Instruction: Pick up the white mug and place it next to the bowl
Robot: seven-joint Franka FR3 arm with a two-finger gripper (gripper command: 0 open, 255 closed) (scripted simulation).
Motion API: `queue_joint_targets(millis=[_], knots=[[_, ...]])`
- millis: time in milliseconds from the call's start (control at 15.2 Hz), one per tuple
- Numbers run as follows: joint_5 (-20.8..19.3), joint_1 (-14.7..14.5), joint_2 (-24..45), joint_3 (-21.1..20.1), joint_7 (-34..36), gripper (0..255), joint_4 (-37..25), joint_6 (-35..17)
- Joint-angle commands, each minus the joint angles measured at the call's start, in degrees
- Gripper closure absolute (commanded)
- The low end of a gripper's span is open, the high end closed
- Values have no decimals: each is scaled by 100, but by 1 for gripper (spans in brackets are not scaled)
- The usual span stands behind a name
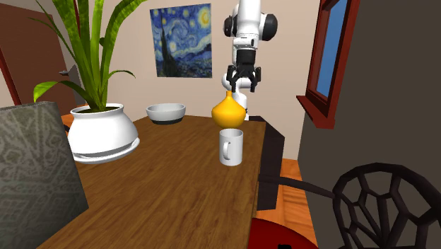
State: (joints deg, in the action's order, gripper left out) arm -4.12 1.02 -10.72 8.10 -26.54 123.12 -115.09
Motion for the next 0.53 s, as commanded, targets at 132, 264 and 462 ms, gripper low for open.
queue_joint_targets(millis=[132, 264, 462], knots=[[207, 17, 864, 127, -470, 0, -547, -336], [337, 46, 1316, 160, -707, 0, -907, -429], [541, 113, 2002, 177, -1047, 0, -1513, -505]])
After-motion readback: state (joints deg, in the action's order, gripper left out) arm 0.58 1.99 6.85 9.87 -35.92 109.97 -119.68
